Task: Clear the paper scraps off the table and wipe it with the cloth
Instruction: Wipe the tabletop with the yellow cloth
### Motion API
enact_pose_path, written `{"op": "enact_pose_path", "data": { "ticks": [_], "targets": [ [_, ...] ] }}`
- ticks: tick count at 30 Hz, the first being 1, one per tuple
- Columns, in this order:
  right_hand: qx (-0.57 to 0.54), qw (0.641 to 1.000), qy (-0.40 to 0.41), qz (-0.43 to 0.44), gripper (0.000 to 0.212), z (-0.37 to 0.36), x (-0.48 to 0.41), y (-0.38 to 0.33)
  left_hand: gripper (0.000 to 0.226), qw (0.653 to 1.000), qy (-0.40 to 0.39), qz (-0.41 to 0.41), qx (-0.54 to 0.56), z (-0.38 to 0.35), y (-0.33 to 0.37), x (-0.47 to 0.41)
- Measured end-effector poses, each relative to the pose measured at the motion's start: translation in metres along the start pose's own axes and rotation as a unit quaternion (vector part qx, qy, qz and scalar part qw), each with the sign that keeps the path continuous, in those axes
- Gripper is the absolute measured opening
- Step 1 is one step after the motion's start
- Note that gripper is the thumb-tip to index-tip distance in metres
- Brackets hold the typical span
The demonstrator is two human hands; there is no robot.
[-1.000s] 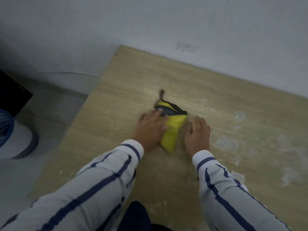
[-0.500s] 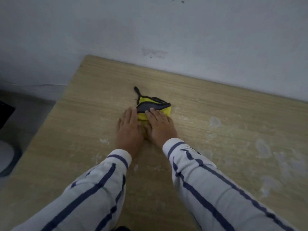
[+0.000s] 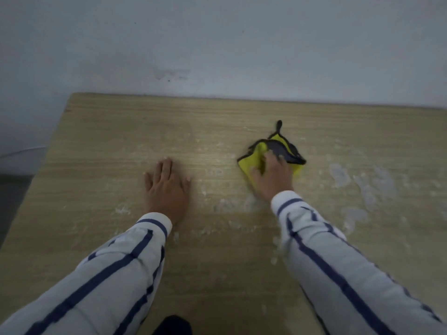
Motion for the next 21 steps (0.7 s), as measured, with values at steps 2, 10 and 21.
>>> {"op": "enact_pose_path", "data": {
  "ticks": [2, 10, 21],
  "targets": [
    [0.068, 0.997, -0.019, 0.034, 0.061, -0.022, 0.02, -0.021, 0.065, 0.999, -0.018, -0.041, -0.011, -0.006, 0.012, 0.011],
    [0.087, 0.979, 0.013, -0.182, 0.05, -0.008, 0.124, 0.083, 0.064, 0.982, -0.091, -0.164, -0.028, -0.035, 0.052, 0.078],
    [0.091, 0.98, 0.018, -0.177, 0.041, -0.026, 0.244, 0.078, 0.063, 0.944, -0.182, -0.271, -0.058, -0.043, 0.07, 0.156]
  ]
}}
Point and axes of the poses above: each hand's wrist, its own x-axis away from the middle knuckle, its own z-axis out of the back of the hand, y = z × x, the point moved 4 cm from there along -x, towards the middle knuckle, and after that the axes turned 8 degrees about x, right-handed, at the moved point
